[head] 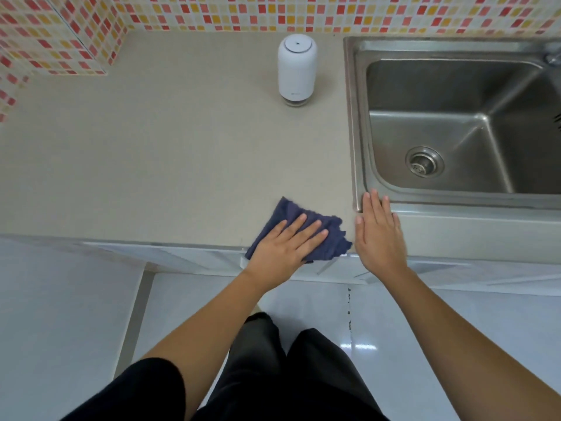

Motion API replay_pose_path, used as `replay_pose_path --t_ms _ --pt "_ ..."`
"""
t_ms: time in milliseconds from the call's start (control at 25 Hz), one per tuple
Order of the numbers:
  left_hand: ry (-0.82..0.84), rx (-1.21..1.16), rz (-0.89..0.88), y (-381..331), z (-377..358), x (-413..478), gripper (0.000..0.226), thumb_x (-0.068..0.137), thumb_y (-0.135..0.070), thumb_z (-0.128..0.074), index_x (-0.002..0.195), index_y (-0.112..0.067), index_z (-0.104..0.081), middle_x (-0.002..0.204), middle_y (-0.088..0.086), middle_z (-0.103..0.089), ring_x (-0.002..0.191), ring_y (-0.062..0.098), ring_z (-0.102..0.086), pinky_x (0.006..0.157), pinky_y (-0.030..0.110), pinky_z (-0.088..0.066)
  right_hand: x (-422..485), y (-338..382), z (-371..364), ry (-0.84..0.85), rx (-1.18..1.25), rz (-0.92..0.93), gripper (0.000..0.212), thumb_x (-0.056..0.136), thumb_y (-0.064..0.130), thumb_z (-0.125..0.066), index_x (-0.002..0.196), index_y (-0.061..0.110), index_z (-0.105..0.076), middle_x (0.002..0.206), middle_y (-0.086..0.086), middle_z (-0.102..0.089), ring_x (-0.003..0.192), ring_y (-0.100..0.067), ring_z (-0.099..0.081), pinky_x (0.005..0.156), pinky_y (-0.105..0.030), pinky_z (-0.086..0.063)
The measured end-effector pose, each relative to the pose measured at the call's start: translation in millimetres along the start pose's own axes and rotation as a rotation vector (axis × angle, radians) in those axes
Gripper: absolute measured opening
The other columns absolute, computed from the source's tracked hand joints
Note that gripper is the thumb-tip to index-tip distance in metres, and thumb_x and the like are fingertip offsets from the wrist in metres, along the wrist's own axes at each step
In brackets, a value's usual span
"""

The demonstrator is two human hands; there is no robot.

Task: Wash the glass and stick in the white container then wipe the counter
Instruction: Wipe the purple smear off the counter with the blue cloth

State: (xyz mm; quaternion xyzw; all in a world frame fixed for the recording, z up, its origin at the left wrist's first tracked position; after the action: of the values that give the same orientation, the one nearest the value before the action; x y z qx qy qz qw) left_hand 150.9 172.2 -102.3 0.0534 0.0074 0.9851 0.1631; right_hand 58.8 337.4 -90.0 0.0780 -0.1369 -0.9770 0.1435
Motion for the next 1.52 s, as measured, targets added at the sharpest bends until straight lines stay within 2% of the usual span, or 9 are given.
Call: replay_pose_path --t_ms 280,520,760,840,920,1080,1240,1360,1520 --pt "0.070 -0.092 0.238 122.4 12.0 -92.5 0.050 0.101 -0.043 -0.022 0.141 -0.017 -0.039 0.144 -0.002 -0.045 0.136 0.017 -0.032 0.113 0.031 -0.019 -14.1 116.8 -25.8 0.041 0.004 0.153 0.067 0.088 0.041 0.003 0.148 0.012 -0.004 0.155 0.001 0.006 0.141 -0.014 0.012 0.115 -0.038 0.000" --pt "0.061 -0.212 0.591 268.6 29.2 -189.4 0.061 0.098 -0.052 -0.011 0.143 -0.017 -0.035 0.147 -0.002 -0.040 0.140 0.006 -0.020 0.113 0.035 -0.021 7.0 225.3 -56.0 0.081 -0.004 0.255 0.072 0.083 0.043 0.008 0.148 0.013 0.000 0.157 0.001 0.005 0.137 -0.010 0.018 0.112 -0.034 0.008" --pt "0.101 -0.229 0.941 366.4 27.6 -128.2 0.052 0.101 -0.039 -0.024 0.150 -0.021 -0.019 0.159 -0.003 -0.015 0.147 0.019 -0.007 0.117 0.045 -0.011 18.5 232.4 -65.4 0.092 -0.043 0.191 0.074 0.081 0.046 0.008 0.148 0.014 0.000 0.153 0.005 0.011 0.137 -0.009 0.018 0.114 -0.035 0.006" --pt "0.130 -0.200 0.875 358.5 21.6 -74.8 0.052 0.101 -0.037 -0.024 0.150 -0.021 -0.017 0.159 -0.003 -0.014 0.147 0.021 -0.006 0.117 0.044 -0.010 18.5 223.0 -65.2 0.091 -0.048 0.166 0.071 0.082 0.046 0.006 0.147 0.016 0.003 0.152 0.007 0.011 0.138 -0.009 0.017 0.114 -0.034 0.007" --pt "0.143 -0.215 0.644 317.5 14.5 -36.7 0.053 0.100 -0.040 -0.024 0.149 -0.022 -0.021 0.158 -0.004 -0.017 0.147 0.021 -0.008 0.117 0.042 -0.011 18.0 218.9 -65.3 0.091 -0.050 0.170 0.066 0.084 0.044 0.005 0.144 0.017 0.006 0.153 0.007 0.009 0.140 -0.010 0.016 0.114 -0.033 0.008" --pt "0.162 -0.249 0.268 237.9 21.6 -91.1 0.056 0.099 -0.045 -0.015 0.141 -0.019 -0.042 0.147 -0.002 -0.042 0.139 0.022 -0.035 0.110 0.037 -0.031 17.7 215.7 -66.7 0.082 -0.045 0.160 0.063 0.087 0.040 0.003 0.145 0.018 0.005 0.154 0.007 0.006 0.141 -0.010 0.014 0.114 -0.028 0.011" --pt "0.083 -0.230 0.495 309.2 23.1 -126.7 0.057 0.099 -0.045 -0.017 0.137 -0.015 -0.047 0.143 0.001 -0.048 0.135 0.020 -0.039 0.106 0.042 -0.038 18.3 220.5 -63.4 0.100 0.020 0.169 0.064 0.084 0.043 0.006 0.145 0.022 0.007 0.154 0.011 0.009 0.140 -0.006 0.019 0.114 -0.026 0.013" --pt "0.083 -0.232 0.694 347.5 19.6 -55.8 0.055 0.099 -0.040 -0.023 0.146 -0.014 -0.033 0.154 0.003 -0.030 0.144 0.025 -0.022 0.114 0.047 -0.024 28.0 207.3 -49.2 0.054 0.082 0.116 0.070 0.083 0.045 0.005 0.147 0.018 -0.002 0.153 0.012 0.003 0.140 -0.005 0.016 0.114 -0.028 0.011" --pt "0.128 -0.279 0.550 285.1 11.0 51.7 0.052 0.101 -0.037 -0.024 0.150 -0.018 -0.019 0.158 -0.001 -0.017 0.147 0.022 -0.008 0.117 0.041 -0.011 44.3 138.7 -14.4 -0.056 0.073 -0.032 0.074 0.082 0.045 0.003 0.148 0.012 -0.011 0.155 0.004 -0.004 0.142 -0.010 0.008 0.115 -0.033 0.007"
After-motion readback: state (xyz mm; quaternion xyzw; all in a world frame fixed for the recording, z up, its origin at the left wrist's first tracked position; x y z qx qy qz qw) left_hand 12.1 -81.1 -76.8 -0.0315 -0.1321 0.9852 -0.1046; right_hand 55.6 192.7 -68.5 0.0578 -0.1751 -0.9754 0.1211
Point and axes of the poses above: each hand's wrist, its own x-axis towards the middle knuckle, its own z-axis out of the back of the hand, y = z × x, the point moved 5 cm from there along x, towards the middle knuckle
